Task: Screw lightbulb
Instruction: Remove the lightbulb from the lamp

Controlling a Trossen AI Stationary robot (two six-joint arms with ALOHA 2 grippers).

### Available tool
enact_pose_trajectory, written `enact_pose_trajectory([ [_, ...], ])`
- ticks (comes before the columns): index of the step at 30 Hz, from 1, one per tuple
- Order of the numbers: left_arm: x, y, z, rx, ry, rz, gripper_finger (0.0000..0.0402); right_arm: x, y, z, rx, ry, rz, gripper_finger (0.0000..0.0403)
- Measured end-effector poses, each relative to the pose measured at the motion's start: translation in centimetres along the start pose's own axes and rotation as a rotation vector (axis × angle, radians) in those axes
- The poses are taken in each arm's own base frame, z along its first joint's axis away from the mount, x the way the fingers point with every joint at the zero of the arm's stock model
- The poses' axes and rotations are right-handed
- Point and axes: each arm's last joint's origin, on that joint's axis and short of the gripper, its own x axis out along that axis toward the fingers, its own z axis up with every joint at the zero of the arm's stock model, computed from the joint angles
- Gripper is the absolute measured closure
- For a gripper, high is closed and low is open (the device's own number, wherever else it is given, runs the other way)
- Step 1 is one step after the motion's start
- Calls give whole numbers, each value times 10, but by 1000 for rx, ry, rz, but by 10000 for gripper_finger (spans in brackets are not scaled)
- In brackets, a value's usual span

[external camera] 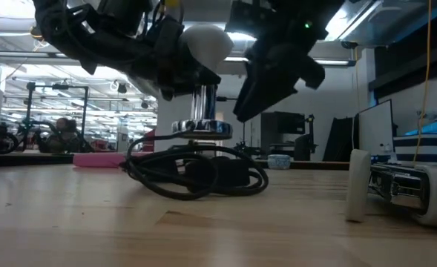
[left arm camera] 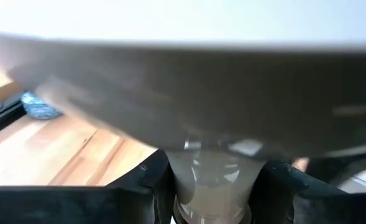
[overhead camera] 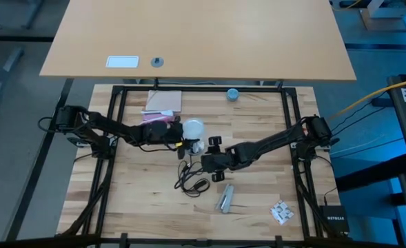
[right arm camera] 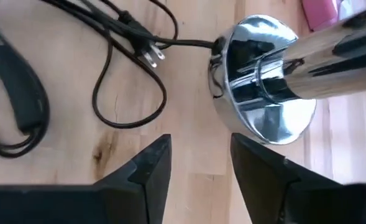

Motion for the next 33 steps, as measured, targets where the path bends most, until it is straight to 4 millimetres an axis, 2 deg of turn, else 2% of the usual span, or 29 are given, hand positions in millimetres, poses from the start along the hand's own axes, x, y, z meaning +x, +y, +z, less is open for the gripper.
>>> enact_pose_trajectory([
  [5, -1, -6, -1, -33, 3, -22, 254, 4, 0, -8, 102, 20, -72, 247],
  [9, -1, -6, 0, -86, -1, -7, 254, 6, 1, -1, 217, -71, -42, 256],
  [14, -1, -5, 0, -92, -12, 38, 254, 6, 3, 11, 281, -218, 22, 264],
  [20, -1, -5, 2, -99, -37, 35, 262, 7, 3, 13, 294, -244, 32, 265],
  [29, -1, -5, 5, -124, -62, 32, 254, 37, 17, 8, 342, -220, 45, 265],
  [33, -1, -5, 5, -139, -60, 37, 262, 38, 16, 7, 375, -223, -14, 265],
])
